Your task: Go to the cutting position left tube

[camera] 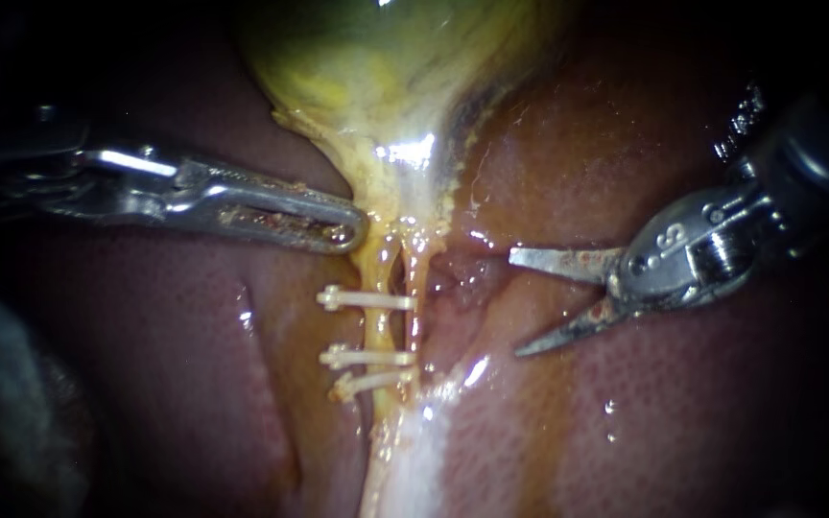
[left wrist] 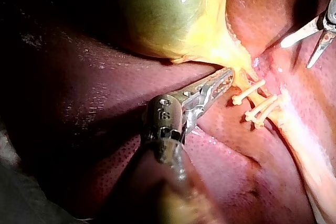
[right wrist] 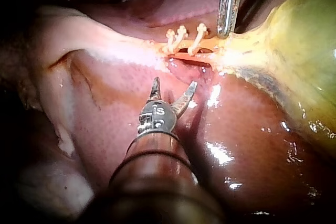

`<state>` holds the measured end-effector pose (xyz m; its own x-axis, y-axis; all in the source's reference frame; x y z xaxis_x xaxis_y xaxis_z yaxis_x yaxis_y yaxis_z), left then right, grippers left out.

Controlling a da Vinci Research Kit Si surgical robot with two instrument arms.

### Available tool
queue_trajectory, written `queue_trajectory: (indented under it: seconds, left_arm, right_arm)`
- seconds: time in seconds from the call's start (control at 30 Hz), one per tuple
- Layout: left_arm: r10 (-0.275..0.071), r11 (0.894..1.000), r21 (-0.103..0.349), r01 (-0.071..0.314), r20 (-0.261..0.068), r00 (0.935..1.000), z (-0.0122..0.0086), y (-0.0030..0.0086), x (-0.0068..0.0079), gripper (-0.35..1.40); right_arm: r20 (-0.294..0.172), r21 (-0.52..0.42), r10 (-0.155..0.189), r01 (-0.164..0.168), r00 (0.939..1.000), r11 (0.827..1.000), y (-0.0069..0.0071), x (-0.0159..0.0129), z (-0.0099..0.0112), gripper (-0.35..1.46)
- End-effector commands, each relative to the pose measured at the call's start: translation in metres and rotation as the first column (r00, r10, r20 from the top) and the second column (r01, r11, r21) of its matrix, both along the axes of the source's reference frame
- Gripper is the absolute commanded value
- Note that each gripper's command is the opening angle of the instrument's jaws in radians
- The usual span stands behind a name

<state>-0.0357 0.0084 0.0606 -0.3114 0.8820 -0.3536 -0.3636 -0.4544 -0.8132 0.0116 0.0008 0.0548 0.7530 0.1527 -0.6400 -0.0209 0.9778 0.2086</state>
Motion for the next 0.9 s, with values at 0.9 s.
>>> queue_trajectory:
  seconds: [0.9]
  left_arm:
    - [-0.066, 0.998, 0.018, 0.065, 0.055, 0.9963, -0.0079, 0.0024, 0.0044, -0.35]
  right_arm:
    - [-0.047, 0.033, 0.042, -0.041, 0.998, 0.999, 0.0, 0.0008, -0.0007, 1.45]
